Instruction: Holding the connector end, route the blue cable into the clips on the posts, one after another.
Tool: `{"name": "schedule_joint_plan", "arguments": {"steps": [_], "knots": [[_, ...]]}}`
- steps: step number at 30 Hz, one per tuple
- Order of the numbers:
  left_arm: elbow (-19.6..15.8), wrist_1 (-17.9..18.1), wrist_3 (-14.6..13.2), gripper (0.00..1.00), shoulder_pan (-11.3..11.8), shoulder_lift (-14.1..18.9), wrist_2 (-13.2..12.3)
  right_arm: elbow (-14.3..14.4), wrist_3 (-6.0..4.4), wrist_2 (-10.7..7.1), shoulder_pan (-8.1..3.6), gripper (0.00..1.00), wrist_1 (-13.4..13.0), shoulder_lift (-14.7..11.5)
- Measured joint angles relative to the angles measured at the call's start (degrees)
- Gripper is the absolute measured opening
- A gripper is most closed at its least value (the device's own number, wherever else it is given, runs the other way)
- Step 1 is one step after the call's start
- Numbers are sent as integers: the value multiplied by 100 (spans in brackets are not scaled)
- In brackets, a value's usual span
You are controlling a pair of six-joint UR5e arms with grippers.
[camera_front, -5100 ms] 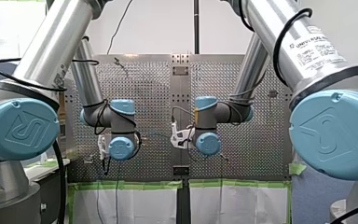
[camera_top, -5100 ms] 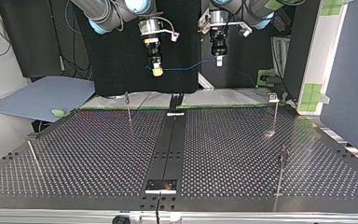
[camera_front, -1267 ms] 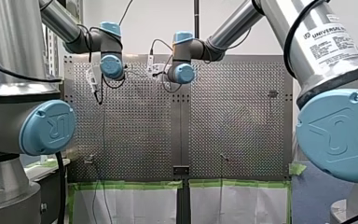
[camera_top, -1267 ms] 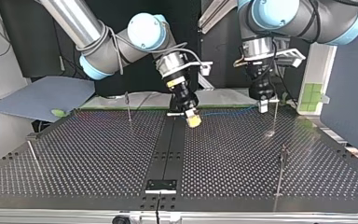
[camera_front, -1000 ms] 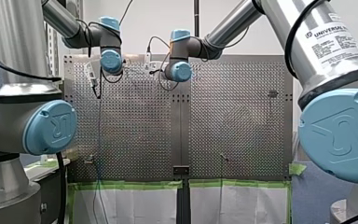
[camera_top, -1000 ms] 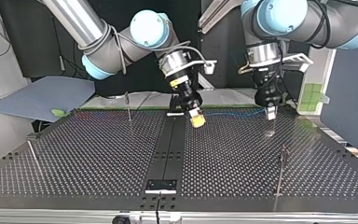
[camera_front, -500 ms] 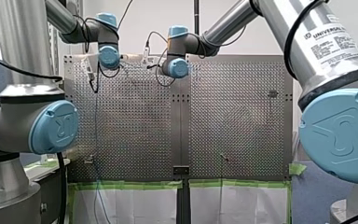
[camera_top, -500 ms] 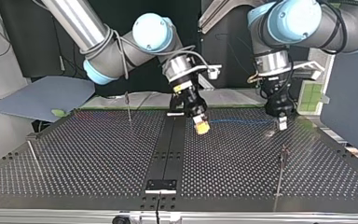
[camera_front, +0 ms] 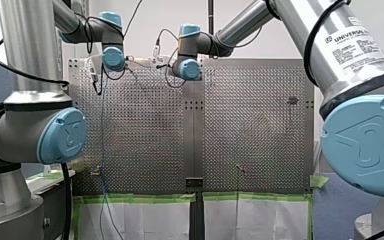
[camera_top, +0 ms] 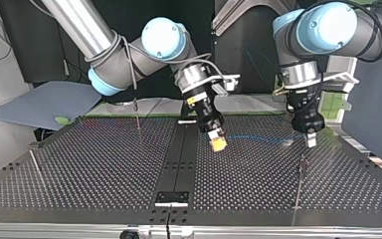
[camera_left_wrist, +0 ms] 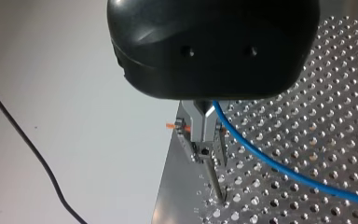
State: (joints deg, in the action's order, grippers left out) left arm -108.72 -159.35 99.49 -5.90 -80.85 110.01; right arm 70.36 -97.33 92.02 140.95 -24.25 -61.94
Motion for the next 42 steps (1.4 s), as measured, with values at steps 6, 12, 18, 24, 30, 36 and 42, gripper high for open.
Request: {"name": "schedule_joint_plan", "arguments": {"steps": [6,12,18,24,30,36,42], "knots": [[41,0,-46,0,102,-18,-84,-154,-22,-9,28,0,137,142],[119,0,-45,0,216,-162,-281,-315,-25,-10,91,0,188,367],[233,-14,-45,0,306,-227,-362,-531,-46,-7,126,0,249,451],[270,-18,-44,0,414,-304,-413,-765,-62,-12,131,0,361,489],[291,-15,-47,0,493,-382,-532,-847,-105,-21,89,0,387,513],[396,-22,-45,0,569,-390,-618,-873,-119,-25,62,0,414,536],[459,-26,-47,0,646,-474,-726,-904,-121,-33,56,0,420,637]]}}
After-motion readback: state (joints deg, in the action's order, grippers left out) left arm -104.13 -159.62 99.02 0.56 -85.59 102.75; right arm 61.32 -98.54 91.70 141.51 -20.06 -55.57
